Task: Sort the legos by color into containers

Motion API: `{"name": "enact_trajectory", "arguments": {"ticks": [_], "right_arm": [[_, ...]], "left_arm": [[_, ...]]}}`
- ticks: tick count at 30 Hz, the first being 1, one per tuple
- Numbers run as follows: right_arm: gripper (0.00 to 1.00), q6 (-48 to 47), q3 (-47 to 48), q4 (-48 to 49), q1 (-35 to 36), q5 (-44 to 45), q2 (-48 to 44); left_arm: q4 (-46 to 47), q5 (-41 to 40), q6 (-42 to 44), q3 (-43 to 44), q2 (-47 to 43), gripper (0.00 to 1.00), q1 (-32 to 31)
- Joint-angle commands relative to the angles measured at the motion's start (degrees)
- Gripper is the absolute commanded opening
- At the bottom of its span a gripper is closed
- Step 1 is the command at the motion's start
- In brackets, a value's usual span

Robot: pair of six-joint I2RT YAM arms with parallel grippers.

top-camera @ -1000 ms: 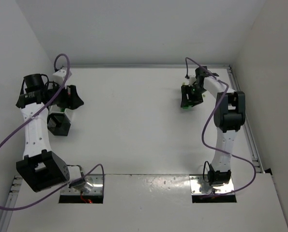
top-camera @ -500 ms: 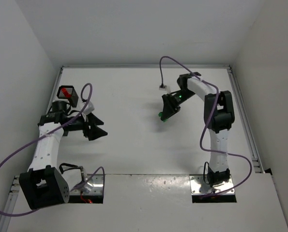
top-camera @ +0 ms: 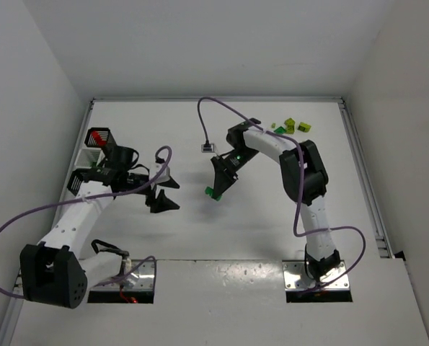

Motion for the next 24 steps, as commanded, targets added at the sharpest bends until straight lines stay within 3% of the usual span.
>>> {"name": "enact_trajectory", "arguments": {"ticks": [1, 6, 10, 18, 24], "right_arm": [[0.37, 0.40, 3.52, -3.54, 1.54, -6.65, 0.14], [0.37, 1.54, 3.52, -3.54, 3.91, -8.15, 0.14], [0.37, 2.07, 3.52, -3.54, 5.93, -8.76, 0.14], [0.37, 2.59, 3.00, -3.54, 7.60, -8.76, -1.00], [0.36, 2.59, 2.47, -3.54, 7.61, -8.76, -1.53]], "left_arm": [[9.79, -2.58, -2.57, 0.64, -0.75, 0.74, -5.71], [22.86, -6.45, -10.92, -1.20, -2.33, 0.72, -9.86], [27.38, -7.68, -14.81, -1.21, -1.72, 0.71, -12.58], [27.38, -7.69, -14.81, 0.63, 0.48, 0.70, -16.18], [18.60, -7.07, -7.36, 1.17, 1.10, 0.69, -19.69]]}}
